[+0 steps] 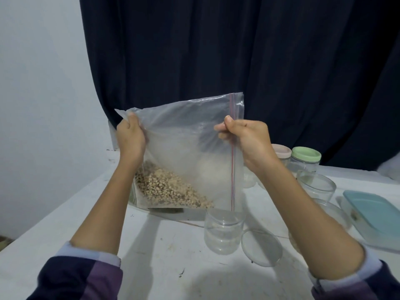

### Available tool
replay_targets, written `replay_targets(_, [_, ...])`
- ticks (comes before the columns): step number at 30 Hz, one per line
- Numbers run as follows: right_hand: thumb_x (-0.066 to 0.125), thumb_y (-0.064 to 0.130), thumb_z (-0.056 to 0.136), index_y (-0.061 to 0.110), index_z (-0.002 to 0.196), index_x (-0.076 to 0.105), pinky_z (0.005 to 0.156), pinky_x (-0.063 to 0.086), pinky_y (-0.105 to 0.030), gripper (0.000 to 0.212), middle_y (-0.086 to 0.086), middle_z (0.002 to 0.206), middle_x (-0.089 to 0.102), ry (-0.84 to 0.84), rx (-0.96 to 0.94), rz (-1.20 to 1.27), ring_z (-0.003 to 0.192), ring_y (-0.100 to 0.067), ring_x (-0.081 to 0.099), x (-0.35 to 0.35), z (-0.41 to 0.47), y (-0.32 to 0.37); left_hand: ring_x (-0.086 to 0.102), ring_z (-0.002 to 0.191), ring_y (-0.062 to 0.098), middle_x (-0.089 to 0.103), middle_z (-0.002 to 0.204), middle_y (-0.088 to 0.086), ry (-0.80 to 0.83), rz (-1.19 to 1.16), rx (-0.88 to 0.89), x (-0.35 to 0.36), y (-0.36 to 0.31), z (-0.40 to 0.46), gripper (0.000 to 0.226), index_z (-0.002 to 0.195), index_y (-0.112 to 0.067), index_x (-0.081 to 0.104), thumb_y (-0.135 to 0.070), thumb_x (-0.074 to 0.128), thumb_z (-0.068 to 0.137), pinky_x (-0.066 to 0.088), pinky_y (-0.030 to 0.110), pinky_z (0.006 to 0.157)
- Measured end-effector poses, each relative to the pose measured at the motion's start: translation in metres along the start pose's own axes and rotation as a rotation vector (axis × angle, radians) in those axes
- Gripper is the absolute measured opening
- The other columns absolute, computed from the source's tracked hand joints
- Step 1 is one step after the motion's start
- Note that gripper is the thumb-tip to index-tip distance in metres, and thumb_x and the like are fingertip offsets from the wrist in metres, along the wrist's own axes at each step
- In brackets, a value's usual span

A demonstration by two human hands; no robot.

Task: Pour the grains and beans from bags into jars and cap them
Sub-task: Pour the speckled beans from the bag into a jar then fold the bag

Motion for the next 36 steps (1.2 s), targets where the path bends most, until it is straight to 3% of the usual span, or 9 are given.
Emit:
replay_targets(5, [0.048, 0.009, 0.099, 0.007, 0.084, 0.069, 0.075, 0.052, -0.022, 0.026, -0.004, 0.083, 0.07, 0.094, -0.036, 0.013, 0.069, -0.01, 0.061, -0.003, 0.001, -0.003, 0.032, 0.042, 0.001, 0.034, 0.051, -0.014, -0.031, -0.042, -0.097, 0.006, 0.0, -0.003, 0.036, 0.059, -0.02, 0.037, -0.017, 0.035, 0.094, 0.029, 0.019, 0.046])
replay_targets(9, [0.051, 0.007, 0.097, 0.009, 0.091, 0.07, 0.074, 0.052, -0.02, 0.02, -0.006, 0.09, 0.072, 0.106, -0.087, -0.021, 0.071, -0.01, 0.064, -0.008, 0.001, -0.004, 0.037, 0.059, 0.008, 0.038, 0.061, -0.008, -0.027, -0.104, -0.159, 0.009, -0.005, -0.004, 0.018, 0.068, -0.017, 0.046, -0.024, 0.045, 0.085, 0.032, 0.026, 0.054])
replay_targets(14, [0.056, 0.003, 0.093, 0.007, 0.088, 0.071, 0.074, 0.055, -0.019, 0.016, -0.004, 0.083, 0.072, 0.05, -0.112, -0.036, 0.066, -0.007, 0.066, -0.015, 0.001, 0.0, 0.035, 0.057, 0.008, 0.033, 0.057, -0.009, 0.048, -0.153, -0.077, 0.016, -0.017, -0.009, 0.045, 0.058, -0.022, 0.033, -0.043, 0.061, 0.085, 0.033, 0.023, 0.055])
replay_targets(16, [0.058, 0.003, 0.092, 0.008, 0.086, 0.071, 0.075, 0.056, -0.02, 0.015, -0.002, 0.081, 0.072, 0.024, -0.114, -0.038, 0.068, -0.008, 0.066, -0.018, 0.001, 0.0, 0.033, 0.055, 0.007, 0.032, 0.053, -0.011, 0.029, -0.155, -0.057, 0.017, -0.021, -0.009, 0.049, 0.055, -0.022, 0.029, -0.037, 0.064, 0.086, 0.032, 0.023, 0.055])
replay_targets(23, [0.049, 0.01, 0.098, 0.011, 0.079, 0.069, 0.067, 0.052, -0.019, 0.028, 0.0, 0.08, 0.072, 0.024, -0.034, 0.019, 0.068, -0.012, 0.066, -0.021, 0.001, -0.005, 0.027, 0.044, 0.003, 0.028, 0.044, -0.014, -0.057, -0.121, -0.081, 0.019, -0.026, -0.011, 0.046, 0.056, -0.02, 0.029, -0.03, 0.057, 0.09, 0.027, 0.022, 0.049])
replay_targets(29, [0.047, 0.013, 0.1, 0.01, 0.087, 0.066, 0.065, 0.053, -0.02, 0.023, -0.002, 0.087, 0.07, 0.042, -0.02, 0.038, 0.07, -0.014, 0.069, -0.022, 0.001, -0.004, 0.029, 0.05, 0.006, 0.03, 0.053, -0.008, -0.077, -0.119, -0.084, 0.021, -0.034, -0.011, 0.045, 0.056, -0.02, 0.029, -0.029, 0.057, 0.09, 0.029, 0.025, 0.053])
replay_targets(32, [0.045, 0.015, 0.101, 0.012, 0.089, 0.065, 0.07, 0.057, -0.025, 0.024, -0.001, 0.086, 0.071, 0.056, -0.017, 0.007, 0.07, -0.014, 0.069, -0.022, -0.001, -0.005, 0.029, 0.048, 0.006, 0.03, 0.045, -0.013, -0.085, -0.125, -0.087, 0.022, -0.036, -0.011, 0.047, 0.054, -0.019, 0.029, -0.028, 0.057, 0.09, 0.028, 0.024, 0.052])
replay_targets(36, [0.045, 0.016, 0.101, 0.009, 0.086, 0.064, 0.066, 0.055, -0.024, 0.025, -0.003, 0.079, 0.07, 0.039, 0.01, 0.017, 0.061, -0.011, 0.067, -0.022, 0.0, -0.007, 0.029, 0.044, 0.004, 0.029, 0.035, -0.015, -0.105, -0.137, -0.096, 0.022, -0.038, -0.012, 0.048, 0.053, -0.019, 0.028, -0.027, 0.057, 0.09, 0.028, 0.023, 0.05])
Point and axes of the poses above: each hand's wrist, its own z-axis towards the middle knuckle, its own x-axis out of the palm, y = z × x, the point moved 6 cm from there along z, towards the middle knuckle
